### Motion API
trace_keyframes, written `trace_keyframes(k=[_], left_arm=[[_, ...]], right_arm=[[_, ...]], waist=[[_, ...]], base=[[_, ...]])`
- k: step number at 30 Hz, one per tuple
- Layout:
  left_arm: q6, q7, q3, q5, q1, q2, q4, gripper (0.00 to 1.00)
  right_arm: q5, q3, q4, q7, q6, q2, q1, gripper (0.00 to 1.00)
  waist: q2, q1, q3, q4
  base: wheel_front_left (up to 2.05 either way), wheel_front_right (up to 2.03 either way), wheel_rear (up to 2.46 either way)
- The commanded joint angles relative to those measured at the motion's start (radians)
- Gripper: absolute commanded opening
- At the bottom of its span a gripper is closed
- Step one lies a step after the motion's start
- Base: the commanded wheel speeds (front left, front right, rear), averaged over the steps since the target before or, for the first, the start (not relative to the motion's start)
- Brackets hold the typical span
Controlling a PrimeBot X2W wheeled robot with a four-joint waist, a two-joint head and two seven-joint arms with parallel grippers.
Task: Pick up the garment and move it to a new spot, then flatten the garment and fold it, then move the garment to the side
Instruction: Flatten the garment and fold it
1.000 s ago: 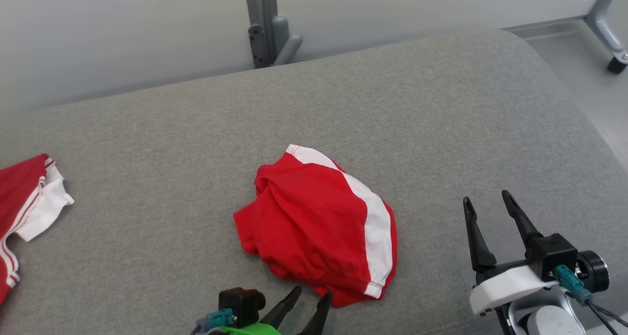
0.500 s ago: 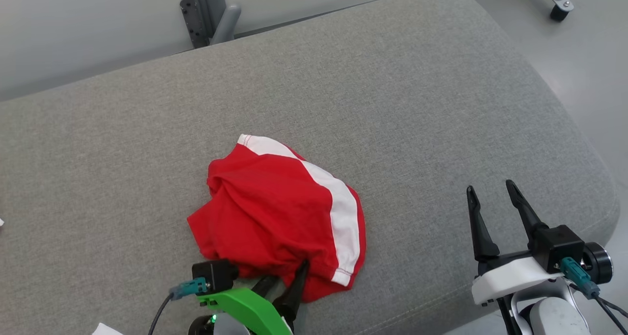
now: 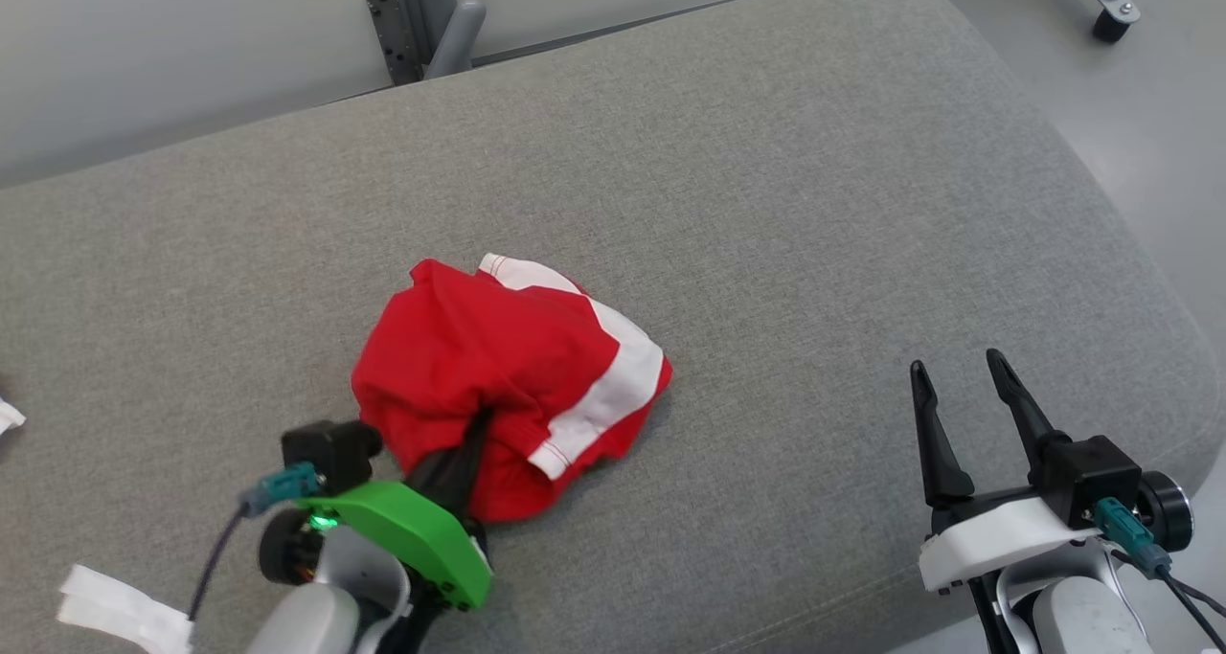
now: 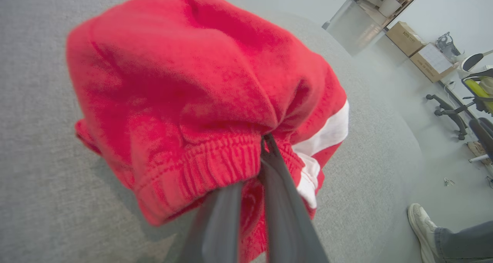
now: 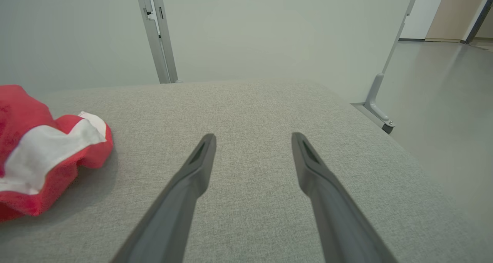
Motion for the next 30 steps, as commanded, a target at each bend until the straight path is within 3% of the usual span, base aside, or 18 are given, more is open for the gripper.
trace_keyframes(k=[1, 6, 11, 16, 19, 20, 21, 22, 30], left_arm=[[0.014, 0.020, 0.020, 0.027, -0.033, 0.050, -0.038, 0.00], [0.029, 0.144, 0.061, 0.019, -0.051, 0.185, -0.107, 0.00], [0.009, 0.285, 0.089, -0.056, 0.006, 0.292, -0.107, 0.00], [-0.004, 0.324, 0.132, -0.132, 0.066, 0.334, -0.062, 0.00], [0.004, 0.310, 0.155, -0.162, 0.088, 0.326, -0.032, 0.00], [0.006, 0.301, 0.161, -0.162, 0.090, 0.326, -0.019, 0.05], [0.008, 0.289, 0.166, -0.160, 0.090, 0.322, -0.009, 0.35], [0.010, 0.265, 0.170, -0.166, 0.086, 0.305, 0.008, 1.00], [0.029, 0.158, 0.181, -0.126, 0.117, 0.279, 0.010, 1.00]], right_arm=[[0.007, 0.000, 0.006, -0.003, -0.001, -0.001, 0.009, 1.00], [0.016, 0.018, 0.015, -0.003, -0.001, -0.001, 0.014, 1.00], [0.022, 0.026, 0.018, -0.003, -0.001, 0.000, 0.015, 1.00], [0.027, 0.018, 0.017, -0.003, -0.001, -0.001, 0.024, 1.00], [0.027, 0.017, 0.020, -0.003, -0.001, -0.001, 0.026, 1.00], [0.028, 0.017, 0.020, -0.003, -0.001, -0.001, 0.028, 1.00], [0.028, 0.017, 0.022, -0.003, -0.001, -0.001, 0.030, 1.00], [0.027, 0.017, 0.023, -0.003, -0.001, -0.001, 0.030, 1.00], [0.017, 0.012, 0.026, -0.003, -0.001, -0.001, 0.040, 1.00]], waist=[[0.0038, 0.0000, -0.015, 0.015], [0.0038, 0.0000, -0.036, 0.028], [0.0038, 0.0000, -0.047, 0.032], [0.0038, 0.0000, -0.042, 0.045], [0.0038, 0.0000, -0.038, 0.059], [0.0038, 0.0000, -0.037, 0.064], [0.0038, 0.0000, -0.037, 0.070], [0.0038, 0.0000, -0.036, 0.082], [0.0038, 0.0000, -0.053, 0.110]], base=[[0.00, 0.00, 0.00], [0.00, 0.00, 0.00], [0.00, 0.00, 0.00], [0.00, 0.00, 0.00], [0.00, 0.00, 0.00], [0.00, 0.00, 0.00], [0.00, 0.00, 0.00], [0.00, 0.00, 0.00], [0.00, 0.00, 0.00]])
